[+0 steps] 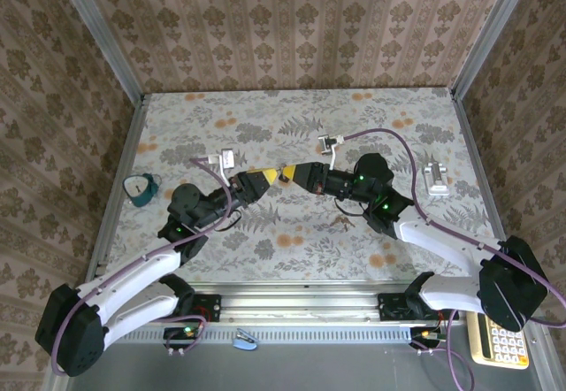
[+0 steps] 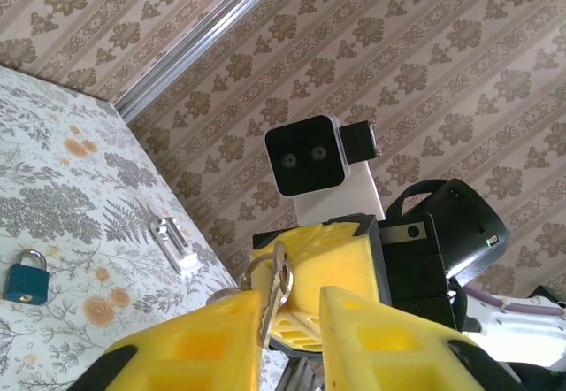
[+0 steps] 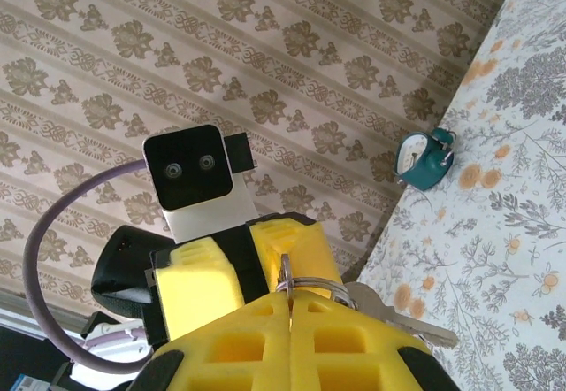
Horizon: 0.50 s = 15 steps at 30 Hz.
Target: Unlock with the key
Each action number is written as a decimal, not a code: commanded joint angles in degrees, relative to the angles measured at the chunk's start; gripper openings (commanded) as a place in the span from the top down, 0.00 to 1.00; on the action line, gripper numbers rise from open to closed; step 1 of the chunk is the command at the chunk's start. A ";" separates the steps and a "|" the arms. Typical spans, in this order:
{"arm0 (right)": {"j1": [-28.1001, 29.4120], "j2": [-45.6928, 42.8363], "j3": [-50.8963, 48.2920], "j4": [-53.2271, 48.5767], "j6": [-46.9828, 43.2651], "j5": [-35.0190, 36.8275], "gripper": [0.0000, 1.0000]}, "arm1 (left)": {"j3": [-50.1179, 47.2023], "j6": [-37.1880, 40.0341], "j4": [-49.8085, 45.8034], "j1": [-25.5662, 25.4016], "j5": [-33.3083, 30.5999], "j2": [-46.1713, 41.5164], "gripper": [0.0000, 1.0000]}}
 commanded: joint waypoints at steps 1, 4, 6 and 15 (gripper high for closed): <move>0.45 0.59 -0.46 1.39 0.48 -0.94 1.00 | 1.08 0.06 3.24 -0.40 0.92 -0.43 0.86; 0.45 0.77 -0.28 0.57 -0.02 -1.25 1.00 | 1.12 0.42 2.87 -0.36 0.94 -0.50 0.99; 0.45 0.69 -0.45 -0.04 -0.31 -1.39 1.00 | 1.36 0.82 1.72 -0.35 0.98 -0.58 1.00; -2.56 -5.28 1.03 -21.16 -12.07 0.92 0.57 | 9.84 10.86 -26.03 0.93 3.27 -3.70 1.00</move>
